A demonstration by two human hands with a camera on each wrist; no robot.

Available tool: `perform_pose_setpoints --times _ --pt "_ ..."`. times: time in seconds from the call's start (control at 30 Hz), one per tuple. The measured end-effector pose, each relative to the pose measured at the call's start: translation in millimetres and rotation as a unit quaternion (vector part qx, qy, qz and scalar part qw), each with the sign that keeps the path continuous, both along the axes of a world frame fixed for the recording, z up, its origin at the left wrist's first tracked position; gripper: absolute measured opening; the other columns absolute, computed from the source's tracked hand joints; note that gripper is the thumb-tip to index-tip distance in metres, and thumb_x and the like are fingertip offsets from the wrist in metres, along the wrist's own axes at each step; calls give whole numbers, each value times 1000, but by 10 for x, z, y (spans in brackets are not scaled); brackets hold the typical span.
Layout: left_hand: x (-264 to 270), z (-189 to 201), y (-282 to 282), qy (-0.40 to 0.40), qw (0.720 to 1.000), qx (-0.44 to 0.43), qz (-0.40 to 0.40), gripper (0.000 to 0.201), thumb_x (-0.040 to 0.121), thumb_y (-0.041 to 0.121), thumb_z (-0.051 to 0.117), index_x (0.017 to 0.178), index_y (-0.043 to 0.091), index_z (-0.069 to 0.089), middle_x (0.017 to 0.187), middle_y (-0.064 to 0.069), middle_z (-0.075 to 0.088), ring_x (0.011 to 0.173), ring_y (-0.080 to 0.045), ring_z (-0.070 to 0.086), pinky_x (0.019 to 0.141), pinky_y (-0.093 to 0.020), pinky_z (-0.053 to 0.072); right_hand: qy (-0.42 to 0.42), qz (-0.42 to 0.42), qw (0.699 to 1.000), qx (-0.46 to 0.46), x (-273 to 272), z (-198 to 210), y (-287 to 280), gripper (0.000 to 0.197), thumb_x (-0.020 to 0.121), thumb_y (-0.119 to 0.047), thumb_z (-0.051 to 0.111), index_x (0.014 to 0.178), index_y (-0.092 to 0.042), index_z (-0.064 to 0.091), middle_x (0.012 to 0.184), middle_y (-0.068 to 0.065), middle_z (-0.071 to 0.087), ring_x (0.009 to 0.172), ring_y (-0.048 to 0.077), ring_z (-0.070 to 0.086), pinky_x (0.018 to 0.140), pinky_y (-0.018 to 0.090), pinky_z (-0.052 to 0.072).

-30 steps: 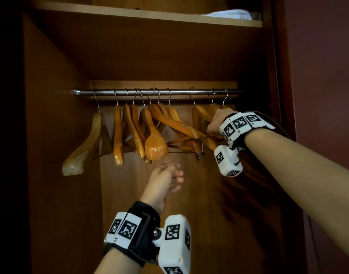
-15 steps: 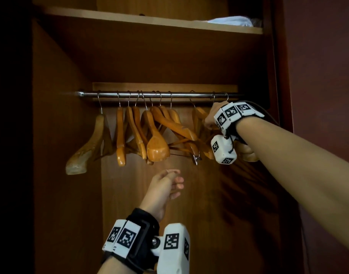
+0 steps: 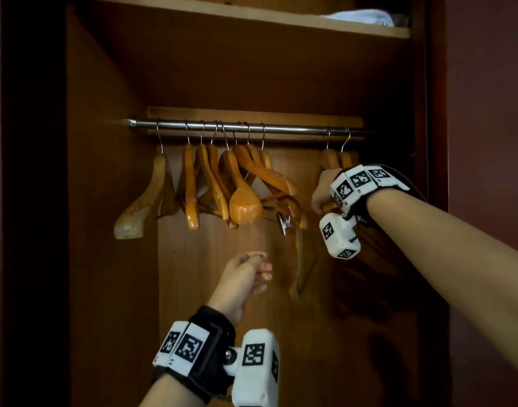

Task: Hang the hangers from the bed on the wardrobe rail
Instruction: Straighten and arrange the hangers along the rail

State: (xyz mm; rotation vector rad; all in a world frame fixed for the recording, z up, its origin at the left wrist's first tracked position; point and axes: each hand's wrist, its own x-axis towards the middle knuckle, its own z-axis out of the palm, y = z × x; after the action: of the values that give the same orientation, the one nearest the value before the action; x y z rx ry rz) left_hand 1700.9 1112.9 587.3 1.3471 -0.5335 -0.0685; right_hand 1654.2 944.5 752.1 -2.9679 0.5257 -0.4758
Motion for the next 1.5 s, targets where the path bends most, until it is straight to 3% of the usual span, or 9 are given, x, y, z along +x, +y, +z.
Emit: perform_pose_setpoints --times 0.17,0.47,0.7,0.77,0.93,1.03,1.17,1.3,1.5 --pt "1 -111 -78 14 1000 15 -3 19 99 15 44 104 14 62 83 0 62 76 -13 58 72 -26 46 -11 -53 998 -25 -193 -120 -9 27 69 -19 72 54 -16 49 56 -1 50 52 14 45 45 19 33" --pt "-42 -248 -527 59 996 45 -52 21 99 16 46 111 7 60 92 -3 66 81 -12 60 78 -24 49 -54 -39 995 75 -1028 -510 -154 36 75 -27 74 108 -14 68 78 4 63 62 15 55 54 23 44" --pt "-444 -130 -1167 109 974 35 -198 54 99 45 42 133 3 45 107 -8 64 100 -18 60 87 -29 46 -70 -46 995 59 -1321 -994 -79 50 74 -40 72 121 -27 61 122 0 57 103 18 58 80 28 49" --pt "-538 -116 -1254 152 959 19 -238 55 96 49 45 128 5 48 91 -7 67 91 -18 63 84 -29 48 -60 -53 996 45 -1378 -1160 -23 50 76 -45 69 123 -27 60 118 0 57 101 19 56 79 29 48" --pt "-563 -254 -1272 101 970 86 -205 26 96 20 54 72 9 54 38 3 54 32 -6 53 34 -14 38 -33 -50 998 -7 -1429 -1637 173 48 89 -44 57 129 -20 44 108 3 35 101 35 57 73 37 42" --pt "-556 -299 -1215 84 967 127 -206 26 94 19 55 70 9 55 40 4 57 38 -8 57 38 -16 43 -45 -8 998 36 -1428 -1775 173 42 94 -45 46 126 -19 41 107 3 37 100 34 56 74 35 41" --pt "-480 -312 -1034 71 966 155 -195 22 72 31 68 59 13 65 61 -6 63 68 -24 58 74 -34 48 -75 30 990 114 -1359 -1710 -26 30 96 -44 39 108 -20 53 94 1 59 85 22 60 70 31 45" --pt "-427 -365 -855 145 945 122 -266 28 90 14 50 63 9 55 59 -5 57 56 -18 57 62 -28 49 -89 18 991 99 -1038 -1718 -398 37 94 -29 49 129 -16 49 115 9 63 103 26 60 86 34 50" --pt "-524 -422 -545 204 899 69 -381 17 90 5 44 75 14 46 63 -1 49 52 -11 50 55 -23 49 -97 28 992 81 -584 -1899 -704 86 83 -22 69 151 -16 17 148 12 32 134 27 37 111 40 35"
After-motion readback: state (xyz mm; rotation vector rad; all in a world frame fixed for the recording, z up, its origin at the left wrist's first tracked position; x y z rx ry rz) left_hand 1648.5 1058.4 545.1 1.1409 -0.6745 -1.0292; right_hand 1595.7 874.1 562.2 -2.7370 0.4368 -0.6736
